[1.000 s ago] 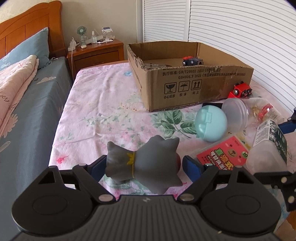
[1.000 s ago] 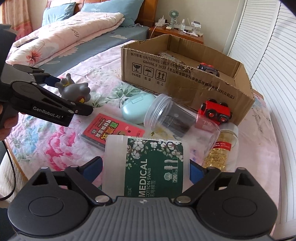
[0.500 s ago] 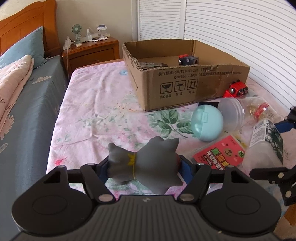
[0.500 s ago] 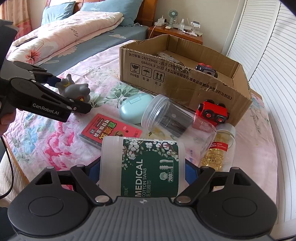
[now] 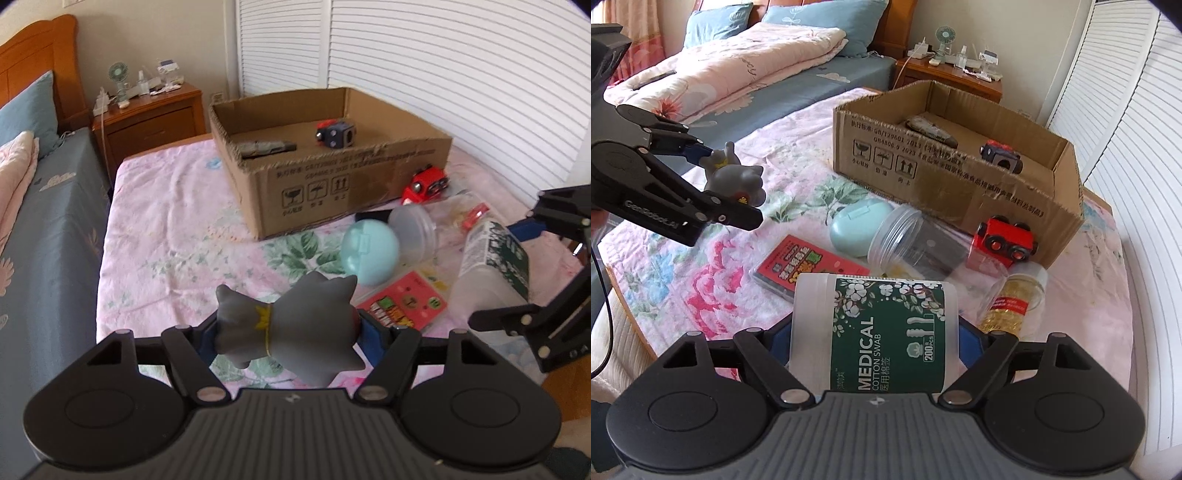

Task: Organize rigid objects
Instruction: 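Carry the plush and the swab tub into the box and release both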

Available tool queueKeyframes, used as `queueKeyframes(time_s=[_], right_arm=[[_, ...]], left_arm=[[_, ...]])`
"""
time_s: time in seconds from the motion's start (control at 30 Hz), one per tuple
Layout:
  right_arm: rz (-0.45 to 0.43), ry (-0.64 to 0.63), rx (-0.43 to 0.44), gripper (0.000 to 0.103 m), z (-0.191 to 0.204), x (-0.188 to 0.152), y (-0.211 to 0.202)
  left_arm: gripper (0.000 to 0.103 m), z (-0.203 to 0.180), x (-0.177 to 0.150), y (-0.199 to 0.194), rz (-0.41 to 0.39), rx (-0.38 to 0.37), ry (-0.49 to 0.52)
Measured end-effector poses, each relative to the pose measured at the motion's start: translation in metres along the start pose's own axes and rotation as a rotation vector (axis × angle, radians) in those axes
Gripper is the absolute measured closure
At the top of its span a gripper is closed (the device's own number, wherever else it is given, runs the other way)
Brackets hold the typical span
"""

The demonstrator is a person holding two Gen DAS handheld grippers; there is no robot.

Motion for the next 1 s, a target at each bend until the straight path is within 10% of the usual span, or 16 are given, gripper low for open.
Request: queueKeyframes(time_s=[0.63,0.8,1.0], right_arm=[[-0.132,0.006,-0.095,0.016,-0.06,0.053,-0.039],[-0.141,0.006,-0.111,0.016,-0.068,0.06,-0.041],[-0.133,0.023,-0.117,0.016,-0.077,0.066,-0.037]], left_arm=[[0.031,-0.02,0.15,0.021,-0.176,0.033,0.066],[0.004,-0.011,0.149,0.043,-0.163,0.05,-0.019],[0.003,-0.012,0.119,0.034,-0.134,0.048,-0.02]])
Point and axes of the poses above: each gripper's, at about its wrist camera, not at the fingertips, and y roughly the way its jaws point, z to its left, x to its top, the point moved 4 cm from there along y, roughly the way its jaws point, and after that the axes turned 4 degrees about z, right-handed, at the moved point
